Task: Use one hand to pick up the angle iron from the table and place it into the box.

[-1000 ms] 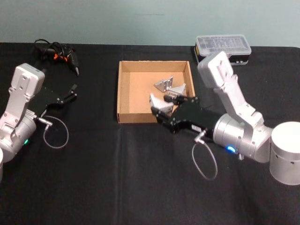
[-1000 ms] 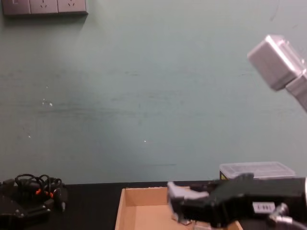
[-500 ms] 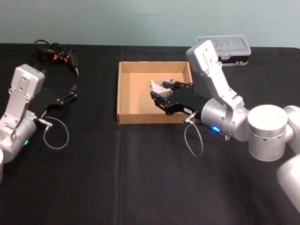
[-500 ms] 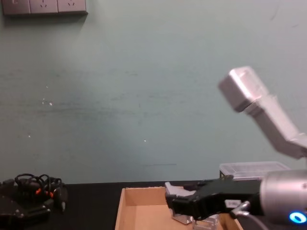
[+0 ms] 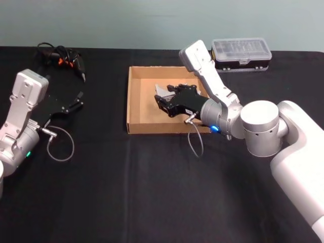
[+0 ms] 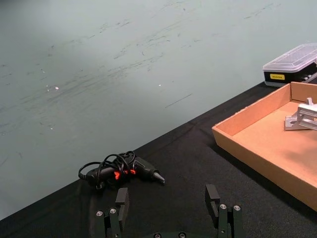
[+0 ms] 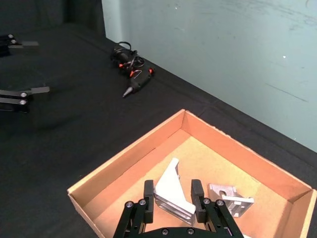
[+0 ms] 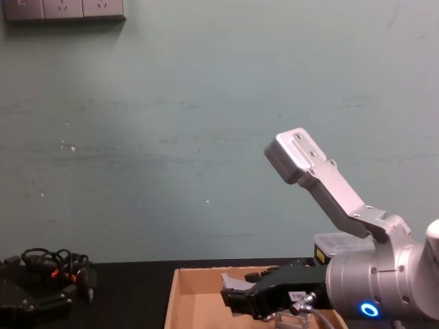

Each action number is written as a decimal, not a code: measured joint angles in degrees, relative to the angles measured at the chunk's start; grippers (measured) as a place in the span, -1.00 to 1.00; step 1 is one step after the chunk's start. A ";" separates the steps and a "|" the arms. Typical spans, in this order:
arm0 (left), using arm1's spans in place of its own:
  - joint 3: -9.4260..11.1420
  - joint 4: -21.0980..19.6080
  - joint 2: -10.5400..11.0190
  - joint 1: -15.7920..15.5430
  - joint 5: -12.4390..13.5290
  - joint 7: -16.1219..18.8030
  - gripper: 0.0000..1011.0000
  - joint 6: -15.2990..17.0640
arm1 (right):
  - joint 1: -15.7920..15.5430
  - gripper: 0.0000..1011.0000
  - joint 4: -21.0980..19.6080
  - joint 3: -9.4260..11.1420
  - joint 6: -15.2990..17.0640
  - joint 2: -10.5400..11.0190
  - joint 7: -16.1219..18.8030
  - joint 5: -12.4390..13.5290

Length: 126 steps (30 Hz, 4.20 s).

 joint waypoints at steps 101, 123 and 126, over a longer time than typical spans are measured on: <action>0.00 0.00 0.00 0.00 0.00 0.00 1.00 0.00 | -19.34 0.98 -12.43 19.61 -12.90 6.92 -8.66 -2.19; 0.00 0.00 0.00 0.00 0.00 0.00 1.00 0.00 | -19.24 0.98 -12.54 19.44 -12.87 6.95 -8.66 -2.10; 0.00 0.00 0.00 0.00 0.00 0.00 1.00 0.00 | -19.24 0.98 -12.56 19.41 -12.86 6.95 -8.65 -2.09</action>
